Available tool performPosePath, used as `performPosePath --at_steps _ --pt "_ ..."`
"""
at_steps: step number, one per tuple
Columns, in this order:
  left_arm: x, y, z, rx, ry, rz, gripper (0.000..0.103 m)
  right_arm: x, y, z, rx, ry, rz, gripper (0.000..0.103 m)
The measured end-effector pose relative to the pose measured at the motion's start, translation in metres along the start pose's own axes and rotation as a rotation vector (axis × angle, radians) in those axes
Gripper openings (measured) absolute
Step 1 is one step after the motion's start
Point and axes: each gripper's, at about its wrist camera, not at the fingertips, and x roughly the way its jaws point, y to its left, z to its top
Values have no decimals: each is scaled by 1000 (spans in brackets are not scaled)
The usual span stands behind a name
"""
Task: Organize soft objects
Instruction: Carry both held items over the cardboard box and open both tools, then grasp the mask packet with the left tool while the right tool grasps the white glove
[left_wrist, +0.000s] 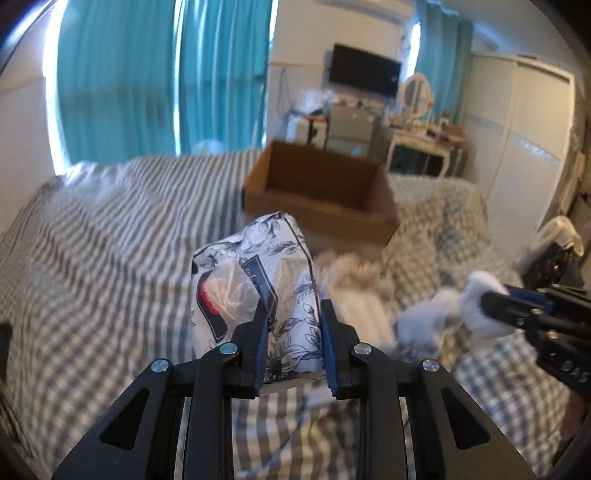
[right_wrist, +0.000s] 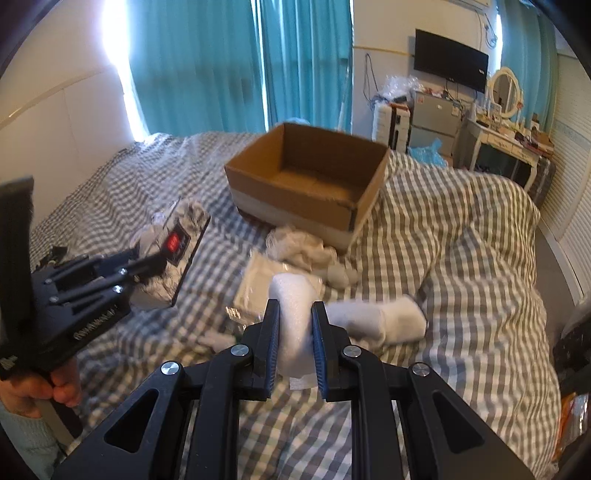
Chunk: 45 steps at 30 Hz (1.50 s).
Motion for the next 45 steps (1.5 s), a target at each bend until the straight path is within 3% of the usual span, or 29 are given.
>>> performPosePath --at_steps 7,13,18,24,26,28,30,32,36,39,42,45 --pt "3 -8 76 61 -80 -51 25 -4 -6 76 -66 -105 -11 16" --pt "39 -10 131 92 -116 -60 25 33 -24 147 -47 -148 17 16" --pt "91 -12 155 139 -102 -33 26 89 -40 184 -23 -120 42 16" --pt "145 -2 155 133 -55 -34 31 149 -59 195 1 -71 40 17" --pt "150 -7 153 159 -75 -22 36 162 -68 196 25 -69 39 25" --pt "152 -14 152 189 -71 -13 46 169 -75 195 41 -68 44 45" --pt "151 -20 150 204 -59 -2 57 166 -79 191 47 -83 35 51" --pt "145 -24 149 200 -66 2 61 158 -84 189 53 -96 27 54" --pt "127 -26 153 187 -66 28 62 124 -91 187 53 -129 4 68" --pt "99 -27 152 176 -75 41 65 89 -92 185 37 -151 -22 78" --pt "62 -28 150 165 -104 77 78 45 -91 177 16 -172 -45 89" --pt "23 -25 143 141 -155 82 78 10 -86 165 0 -170 -49 93"
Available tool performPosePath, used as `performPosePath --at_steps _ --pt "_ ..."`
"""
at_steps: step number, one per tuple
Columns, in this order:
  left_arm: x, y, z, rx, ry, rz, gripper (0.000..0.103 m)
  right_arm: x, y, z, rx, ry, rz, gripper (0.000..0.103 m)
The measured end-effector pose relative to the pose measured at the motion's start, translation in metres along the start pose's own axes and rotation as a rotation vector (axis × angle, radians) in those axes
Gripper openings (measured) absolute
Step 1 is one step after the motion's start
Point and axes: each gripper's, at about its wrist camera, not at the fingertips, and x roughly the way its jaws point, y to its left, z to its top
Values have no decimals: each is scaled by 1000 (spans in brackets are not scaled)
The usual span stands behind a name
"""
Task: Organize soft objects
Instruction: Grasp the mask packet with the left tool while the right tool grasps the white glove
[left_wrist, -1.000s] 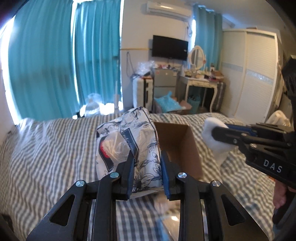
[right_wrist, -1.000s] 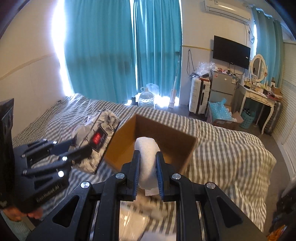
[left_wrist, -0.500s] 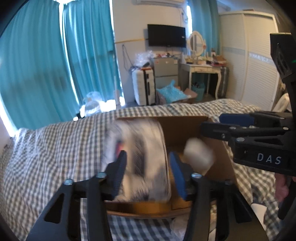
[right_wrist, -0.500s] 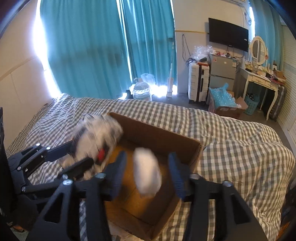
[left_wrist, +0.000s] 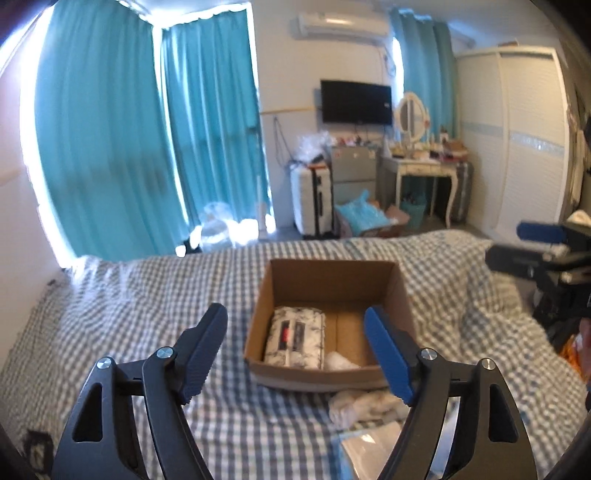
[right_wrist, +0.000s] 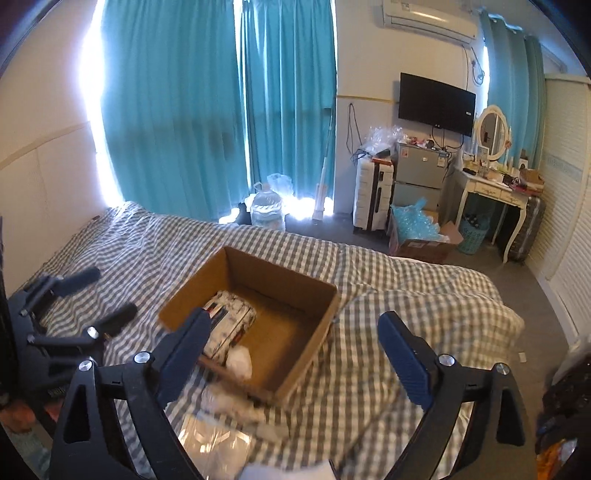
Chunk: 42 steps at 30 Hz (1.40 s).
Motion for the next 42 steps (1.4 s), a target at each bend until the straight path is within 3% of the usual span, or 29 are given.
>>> performPosePath --at_steps 6,10,18,22,26,27,28,30,33,37,40,42 --pt "-51 1 -22 -23 -2 23 78 -42 19 -38 -72 45 -14 93" --pt "-55 0 -53 -77 61 20 78 -40 28 -86 -108 117 -26 93" --pt "-19 -14 -146 -172 238 45 78 16 30 -171 -90 295 6 93" --pt "3 -19 -173 -173 322 37 77 48 34 -194 -99 383 13 92" --pt "7 -23 -177 -162 330 15 76 62 35 -200 -80 425 43 81" --pt "7 -25 -175 -162 328 9 75 65 35 -201 -80 434 42 75" --pt "6 -26 -174 -162 322 1 75 66 35 -201 -86 440 31 62" --pt "7 -30 -170 -165 317 -22 75 66 35 -202 -89 439 26 57" --pt "12 -38 -164 -169 319 -66 75 50 30 -193 -64 363 38 45" --pt "30 -50 -161 -161 343 -79 73 33 22 -178 -55 283 21 43" --pt "49 -55 -163 -172 384 -72 59 30 21 -171 -83 265 -5 43" --pt "63 -58 -168 -176 425 -82 39 30 19 -169 -88 266 -10 43"
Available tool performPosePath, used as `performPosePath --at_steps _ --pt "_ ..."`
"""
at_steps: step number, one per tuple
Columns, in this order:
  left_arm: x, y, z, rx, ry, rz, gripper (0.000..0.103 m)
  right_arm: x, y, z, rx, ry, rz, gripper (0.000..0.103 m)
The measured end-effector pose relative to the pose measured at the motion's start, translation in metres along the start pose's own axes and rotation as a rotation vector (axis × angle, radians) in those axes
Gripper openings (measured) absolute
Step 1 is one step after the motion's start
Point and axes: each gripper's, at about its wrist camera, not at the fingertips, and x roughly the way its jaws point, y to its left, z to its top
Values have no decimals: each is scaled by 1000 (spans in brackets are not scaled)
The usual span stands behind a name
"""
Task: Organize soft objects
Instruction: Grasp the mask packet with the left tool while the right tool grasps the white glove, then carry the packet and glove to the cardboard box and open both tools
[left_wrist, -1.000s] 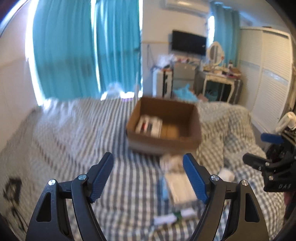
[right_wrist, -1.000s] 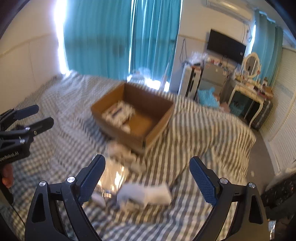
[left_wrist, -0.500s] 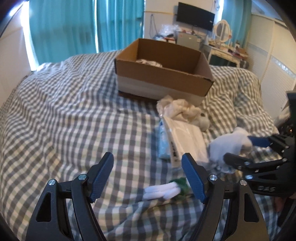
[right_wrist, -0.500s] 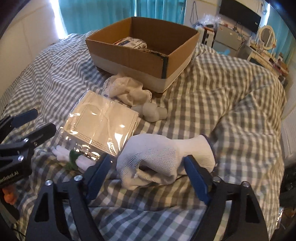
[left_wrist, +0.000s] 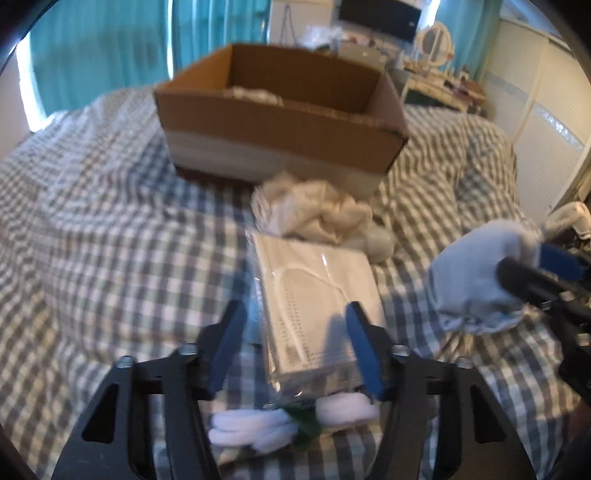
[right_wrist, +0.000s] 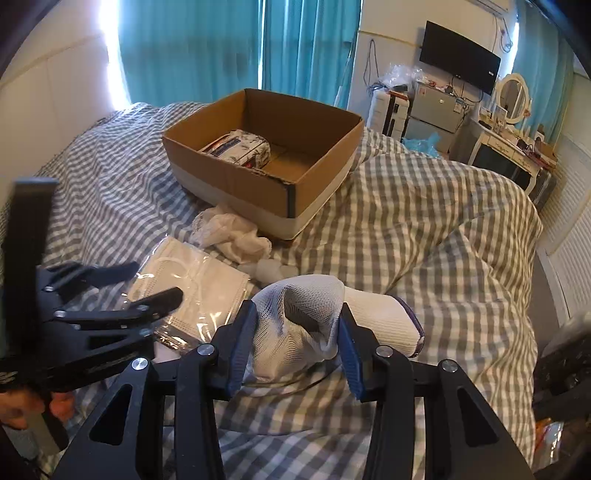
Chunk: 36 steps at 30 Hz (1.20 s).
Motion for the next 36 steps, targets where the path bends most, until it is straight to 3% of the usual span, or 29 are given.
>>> performPosePath --at_steps 2,3,6,8,10,14,15,17,18,19,21,24,27,29,33,36 --pt "9 -2 -3 4 36 10 34 1 -1 2 -1 0 -2 42" --pt "9 -3 -3 4 36 20 21 1 -2 1 0 1 -8 41" --pt "-4 -2 -4 -5 13 -22 8 -5 -4 1 7 -5 -23 20" --pt "-20 0 -5 -4 -16 -42 5 -12 -5 1 12 -15 -13 19" --pt "-33 2 -4 4 -37 -37 3 -14 -4 2 14 -5 -3 10" --pt "-62 11 -3 8 -86 -23 3 -13 0 -3 7 20 -14 10" --pt "-67 13 -2 11 -98 -14 3 -13 1 -6 11 27 -17 11" --pt "-79 21 0 15 -120 8 3 -12 0 -9 35 31 -23 41" --pt "-83 26 1 13 -128 24 3 -10 -3 -11 65 28 -9 67" --pt "-88 31 2 10 -138 41 3 -8 -5 -12 92 24 10 73" --pt "-90 38 4 -3 -145 46 3 3 -7 -12 120 62 48 73" --pt "-92 49 7 -24 -153 53 3 23 1 -12 80 124 35 73" --pt "-96 58 6 -45 -166 60 3 54 14 -19 11 247 -81 75" --pt "-99 63 3 -61 -164 48 3 57 20 -20 -22 254 -125 72" --pt "-104 68 0 -46 -170 53 3 41 20 -12 -9 188 -136 38" --pt "-110 73 1 -54 -180 44 3 25 22 -4 -24 144 -135 34"
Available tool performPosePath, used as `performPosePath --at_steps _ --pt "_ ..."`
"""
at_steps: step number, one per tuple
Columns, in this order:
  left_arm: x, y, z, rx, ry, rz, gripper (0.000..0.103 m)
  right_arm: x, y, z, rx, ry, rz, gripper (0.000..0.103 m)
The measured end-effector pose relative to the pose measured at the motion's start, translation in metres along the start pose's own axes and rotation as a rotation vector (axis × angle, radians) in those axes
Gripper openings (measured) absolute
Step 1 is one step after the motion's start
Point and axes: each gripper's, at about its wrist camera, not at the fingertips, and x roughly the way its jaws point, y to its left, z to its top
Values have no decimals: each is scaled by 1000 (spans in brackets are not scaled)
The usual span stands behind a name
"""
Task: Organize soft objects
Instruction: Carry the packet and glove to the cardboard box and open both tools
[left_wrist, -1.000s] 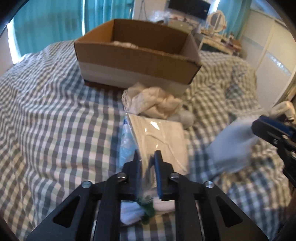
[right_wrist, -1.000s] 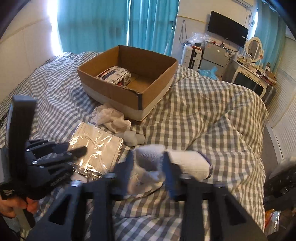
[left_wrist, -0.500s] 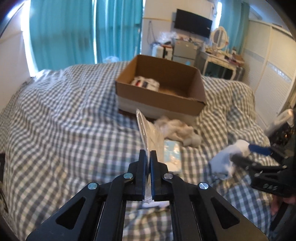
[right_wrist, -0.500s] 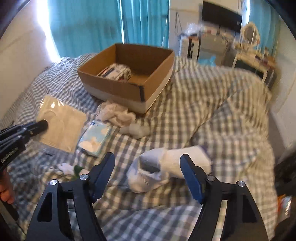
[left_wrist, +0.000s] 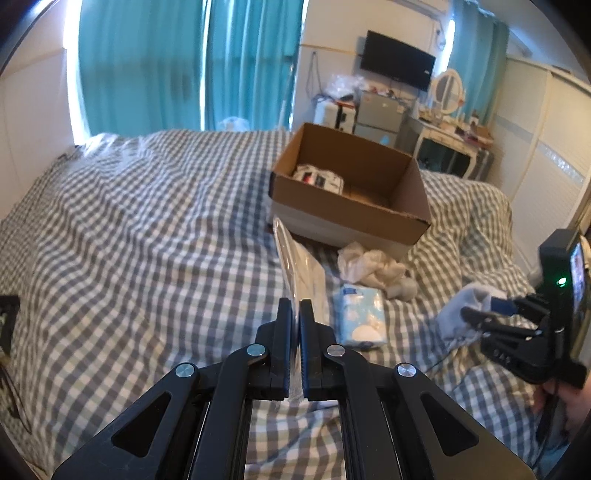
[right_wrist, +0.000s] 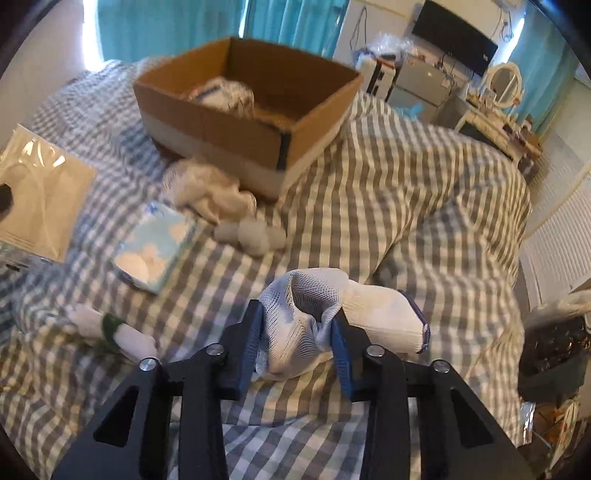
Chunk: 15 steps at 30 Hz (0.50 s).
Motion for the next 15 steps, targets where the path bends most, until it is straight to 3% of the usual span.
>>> performPosePath --at_steps 8,15 --pt "-15 -1 23 34 -51 -20 3 -62 3 34 -31 -173 41 32" --pt "-9 -21 67 98 -95 -30 3 -83 -9 95 -30 -286 138 32"
